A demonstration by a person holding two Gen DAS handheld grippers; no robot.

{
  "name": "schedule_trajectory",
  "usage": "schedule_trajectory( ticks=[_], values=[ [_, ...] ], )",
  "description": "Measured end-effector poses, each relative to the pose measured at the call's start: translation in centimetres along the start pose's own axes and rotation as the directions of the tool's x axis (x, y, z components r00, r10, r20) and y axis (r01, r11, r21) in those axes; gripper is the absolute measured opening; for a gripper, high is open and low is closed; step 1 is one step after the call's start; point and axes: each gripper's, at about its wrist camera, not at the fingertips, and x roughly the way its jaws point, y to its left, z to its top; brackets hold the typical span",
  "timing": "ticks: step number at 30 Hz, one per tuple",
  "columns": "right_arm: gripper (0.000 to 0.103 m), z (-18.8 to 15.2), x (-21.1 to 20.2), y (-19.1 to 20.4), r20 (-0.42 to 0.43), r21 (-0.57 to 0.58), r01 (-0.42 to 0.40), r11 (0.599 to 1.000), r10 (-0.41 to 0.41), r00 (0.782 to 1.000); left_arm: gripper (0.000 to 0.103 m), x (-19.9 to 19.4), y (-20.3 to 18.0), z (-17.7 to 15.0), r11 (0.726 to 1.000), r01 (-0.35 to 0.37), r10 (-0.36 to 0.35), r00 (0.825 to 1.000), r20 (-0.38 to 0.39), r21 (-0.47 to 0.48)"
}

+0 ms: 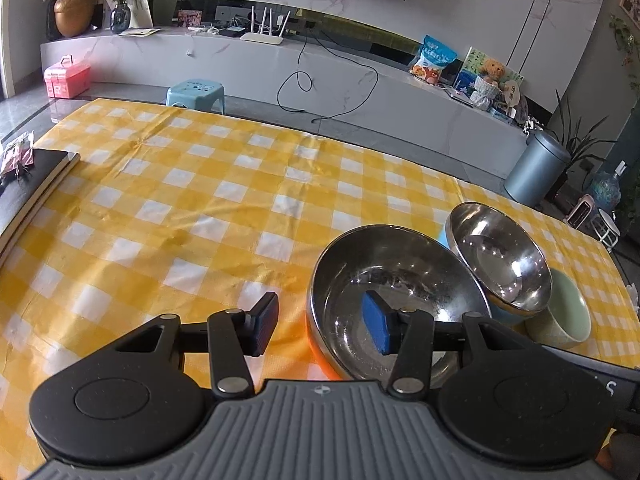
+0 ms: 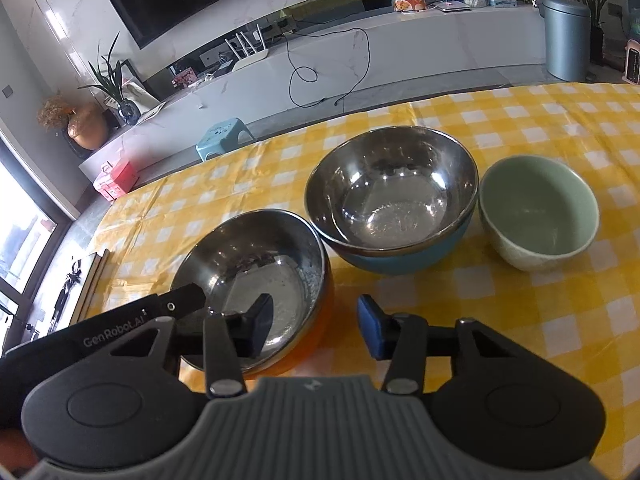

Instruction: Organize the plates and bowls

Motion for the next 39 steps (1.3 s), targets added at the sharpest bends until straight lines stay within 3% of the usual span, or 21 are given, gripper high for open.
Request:
schedule_trajectory(
  ticks=[6,9,15,17,31,39],
  values=[
    [0.038,-0.3,0.7,-0.4,-0.017,0.026,0.013,1.000,-0.012,1.000,0.046,0.5,-0.3,-0.2,1.000,0.013,-0.013,1.000,-0.007,0.003],
    [0.035,-0.6,0.6,-0.8,-0.010,0.061,-0.007,0.998,0.008,1.000,0.037,0.5,-0.5,-0.2,1.000,0.016,-0.016,1.000,-0.011,0.010],
    [0.016,-0.9,0.4,-0.7,0.013,0.068,-0.050,0.996,0.049,0.999,0.016,0.5,-0.6,-0.5,0.999,-0.017,0.017,1.000,-0.009,0.029],
    [0.016,-1.1,0.3,-0.5,0.021,0.066,-0.043,0.997,0.041,0.999,0.011,0.4,-0.5,-0.6,0.999,-0.023,0.023,1.000,-0.008,0.032],
    [0.011,-2.1,-3.6,-0.8,0.058,0.067,-0.020,0.998,0.016,0.998,0.012,-3.1,-1.5,-2.2,0.999,0.019,-0.018,1.000,-0.012,0.049],
    [0.009,-3.1,-7.2,-2.0,0.052,0.134,-0.037,0.990,0.030,0.998,0.012,-7.3,-3.2,-3.1,0.998,0.025,-0.028,0.999,0.041,0.058]
  ],
)
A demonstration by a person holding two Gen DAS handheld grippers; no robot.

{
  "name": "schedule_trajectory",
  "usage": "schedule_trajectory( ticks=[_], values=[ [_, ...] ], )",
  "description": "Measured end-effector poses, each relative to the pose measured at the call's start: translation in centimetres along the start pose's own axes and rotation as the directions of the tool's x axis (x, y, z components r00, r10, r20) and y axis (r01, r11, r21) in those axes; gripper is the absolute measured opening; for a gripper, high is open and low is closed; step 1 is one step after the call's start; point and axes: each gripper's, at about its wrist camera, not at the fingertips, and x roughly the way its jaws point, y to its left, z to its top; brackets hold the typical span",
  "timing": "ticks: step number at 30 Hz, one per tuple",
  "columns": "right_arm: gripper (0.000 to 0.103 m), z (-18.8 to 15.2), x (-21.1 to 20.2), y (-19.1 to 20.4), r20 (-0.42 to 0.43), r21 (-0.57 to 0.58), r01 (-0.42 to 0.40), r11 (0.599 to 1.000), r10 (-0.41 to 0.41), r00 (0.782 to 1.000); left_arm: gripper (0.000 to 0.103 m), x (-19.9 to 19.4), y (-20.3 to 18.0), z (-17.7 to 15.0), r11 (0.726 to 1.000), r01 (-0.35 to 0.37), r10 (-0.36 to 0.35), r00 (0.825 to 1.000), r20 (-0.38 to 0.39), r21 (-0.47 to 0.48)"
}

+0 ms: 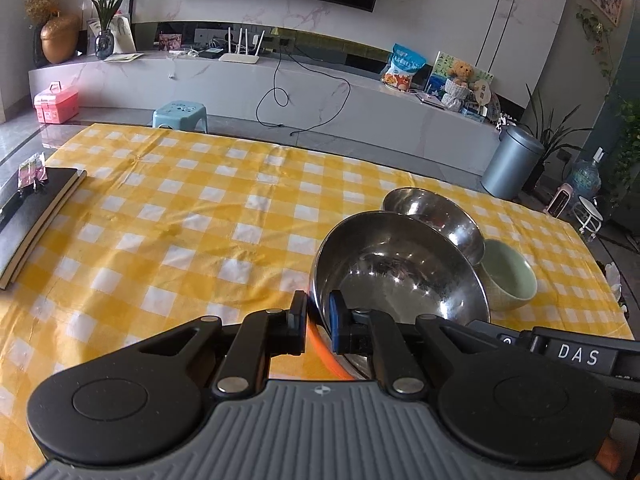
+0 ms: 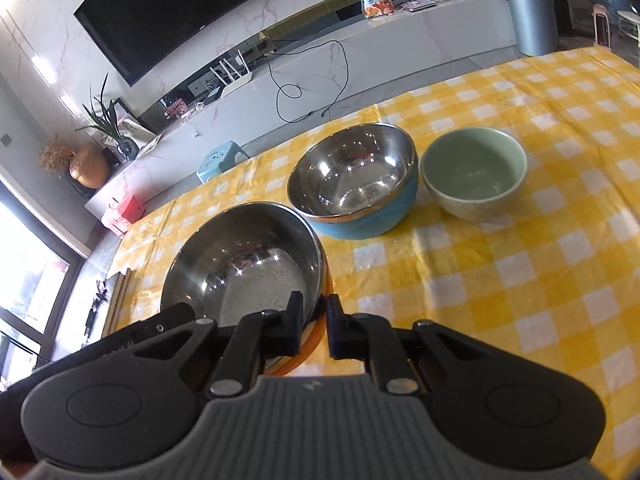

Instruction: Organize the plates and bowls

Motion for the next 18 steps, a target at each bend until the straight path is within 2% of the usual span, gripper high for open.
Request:
schedule_trajectory(
  ticks=[7,18],
  values=[
    [0.008,-1.8,-4.0,-0.7,0.038,0.028,-0.016,0.999,0.015,0.999,0.012,-3.1,-0.3,-2.2,0.997,0.028,-0.028,1.000,0.001,-0.069],
    [0.008,-5.6,-8.1,-2.8,0.079,0.100,-0.021,0.995,0.013,0.997,0.014,-5.3,-0.5,-6.3,0.993,0.067,-0.072,0.996,-0.050,-0.100]
  ],
)
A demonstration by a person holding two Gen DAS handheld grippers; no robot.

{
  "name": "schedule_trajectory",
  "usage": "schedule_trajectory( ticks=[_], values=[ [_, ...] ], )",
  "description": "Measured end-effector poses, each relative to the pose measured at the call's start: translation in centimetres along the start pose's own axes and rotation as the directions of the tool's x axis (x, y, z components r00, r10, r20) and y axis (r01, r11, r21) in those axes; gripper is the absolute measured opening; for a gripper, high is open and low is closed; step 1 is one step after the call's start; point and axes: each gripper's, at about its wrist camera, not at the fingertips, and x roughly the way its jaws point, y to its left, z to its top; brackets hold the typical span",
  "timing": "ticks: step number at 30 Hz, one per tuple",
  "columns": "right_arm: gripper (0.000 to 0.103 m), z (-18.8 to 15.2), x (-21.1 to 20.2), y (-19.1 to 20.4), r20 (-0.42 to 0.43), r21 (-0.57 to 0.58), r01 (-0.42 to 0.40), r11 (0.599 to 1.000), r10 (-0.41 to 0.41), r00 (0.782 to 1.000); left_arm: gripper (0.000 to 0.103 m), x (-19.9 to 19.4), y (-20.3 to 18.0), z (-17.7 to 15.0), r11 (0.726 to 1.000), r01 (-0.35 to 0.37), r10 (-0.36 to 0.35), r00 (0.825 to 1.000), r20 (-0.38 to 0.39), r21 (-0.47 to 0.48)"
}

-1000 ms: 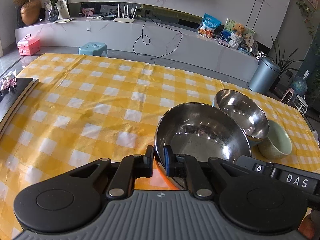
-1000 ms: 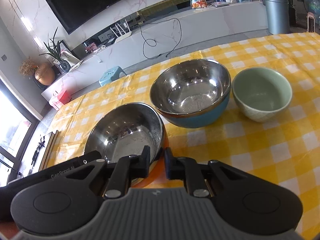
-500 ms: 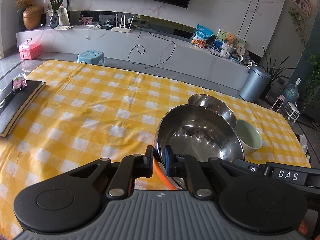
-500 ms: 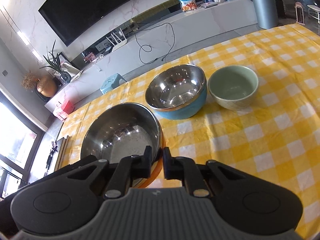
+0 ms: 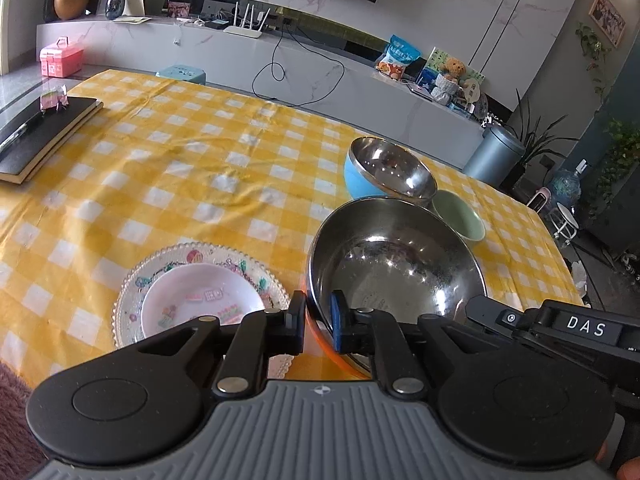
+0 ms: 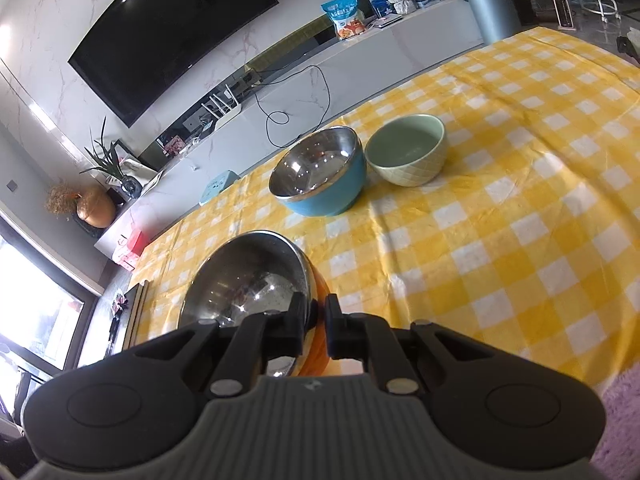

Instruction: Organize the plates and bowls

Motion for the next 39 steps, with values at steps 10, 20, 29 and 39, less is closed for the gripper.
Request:
schedule_trajectory(
  ticks=[10,20,29,39],
  values=[
    [0.008,-1.5,-0.2,-1.7,-0.063,0.049,0.007,0.999,-0.003,0.998,0.015,0.0,0.7,-1.7,0.998,0.005,-0.010,0.997,-0.081,-0.061],
    [0.007,-1.3,0.0,-3.2,-0.071,0.088,0.071,0.994,-0.064,0.995,0.015,1.6,0.0,-2.4,0.997,0.017,-0.026,0.993,-0.119,-0.077],
    [0.007,-1.4,1.2,-3.5,-0.095,0.095,0.104,0.990,-0.095,0.991,0.015,2.5,0.0,-2.4,0.997,0.024,-0.033,0.992,-0.123,-0.074],
    [0.010,-1.4,1.2,-3.2,-0.080,0.074,0.118,0.990,-0.112,0.990,0.016,2.6,0.0,-2.4,0.998,0.044,-0.050,0.993,-0.111,-0.055]
  ],
)
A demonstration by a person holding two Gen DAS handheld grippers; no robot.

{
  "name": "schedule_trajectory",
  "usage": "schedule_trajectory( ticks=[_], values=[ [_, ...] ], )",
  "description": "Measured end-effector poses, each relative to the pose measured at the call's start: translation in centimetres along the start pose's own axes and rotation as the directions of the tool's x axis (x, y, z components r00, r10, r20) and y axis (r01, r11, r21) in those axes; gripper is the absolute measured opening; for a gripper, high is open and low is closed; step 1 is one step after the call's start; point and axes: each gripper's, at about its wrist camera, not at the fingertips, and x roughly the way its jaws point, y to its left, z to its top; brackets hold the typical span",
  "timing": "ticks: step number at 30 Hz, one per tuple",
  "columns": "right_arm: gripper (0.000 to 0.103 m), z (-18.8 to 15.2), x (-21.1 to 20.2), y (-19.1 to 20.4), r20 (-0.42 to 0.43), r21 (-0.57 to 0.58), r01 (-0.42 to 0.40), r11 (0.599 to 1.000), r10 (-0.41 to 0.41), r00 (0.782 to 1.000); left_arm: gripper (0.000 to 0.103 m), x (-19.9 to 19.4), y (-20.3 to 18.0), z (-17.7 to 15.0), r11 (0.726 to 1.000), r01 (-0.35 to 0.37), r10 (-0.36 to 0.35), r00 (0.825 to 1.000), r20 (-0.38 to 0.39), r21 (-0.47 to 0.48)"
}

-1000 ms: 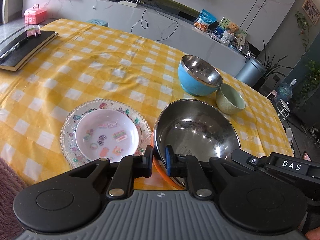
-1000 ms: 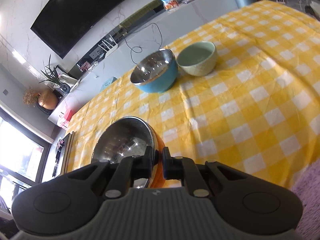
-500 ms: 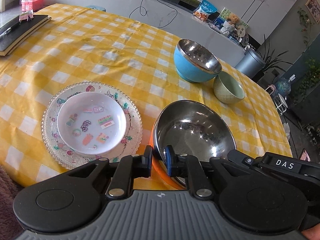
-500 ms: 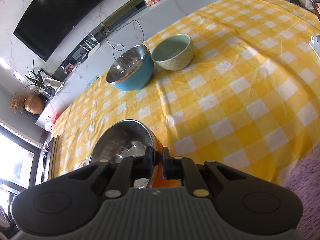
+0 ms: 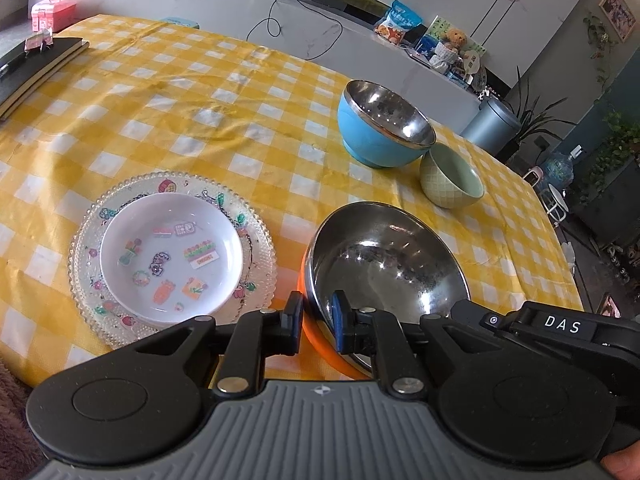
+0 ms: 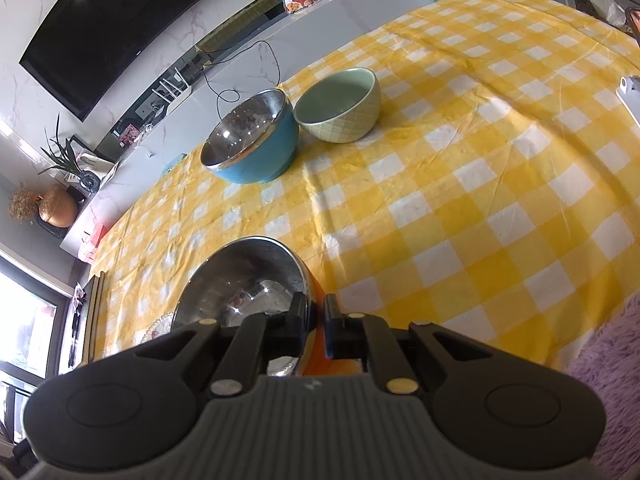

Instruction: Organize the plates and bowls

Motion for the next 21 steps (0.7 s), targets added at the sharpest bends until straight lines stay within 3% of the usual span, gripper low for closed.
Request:
schedule_trajectory(
  ticks=[3,5,7,13,21],
  values=[
    [0.014,-0.1,-0.4,0.4,0.037,-0.028,0.018,0.999,-0.017,0.999,0.031,-0.4,-0.1,0.1,1.000,-0.019,0.019,1.000,0.020,0.006],
    [0.028,0.0,-0.9,0.7,0.069,-0.049,0.023,0.999,-0.020,0.997,0.036,-0.9,-0.1,0.2,1.000,-0.017,0.017,0.999,0.041,0.014],
    [0.030,0.0,-1.3,0.9,0.095,-0.063,0.020,0.998,-0.014,0.995,0.041,-1.4,-0.3,0.3,1.000,-0.017,0.015,0.998,0.058,0.022],
    [0.032,0.1,-2.7,2.3,0.218,-0.153,0.119,0.981,-0.084,0.972,0.049,-2.7,-1.3,1.3,0.998,-0.017,0.009,0.994,0.111,0.068],
    [0.042,2.6,-4.8,4.2,0.291,-0.245,0.111,0.963,-0.036,0.956,0.055,-3.5,-3.4,3.8,0.993,-0.008,-0.010,0.988,0.154,0.114]
  ],
)
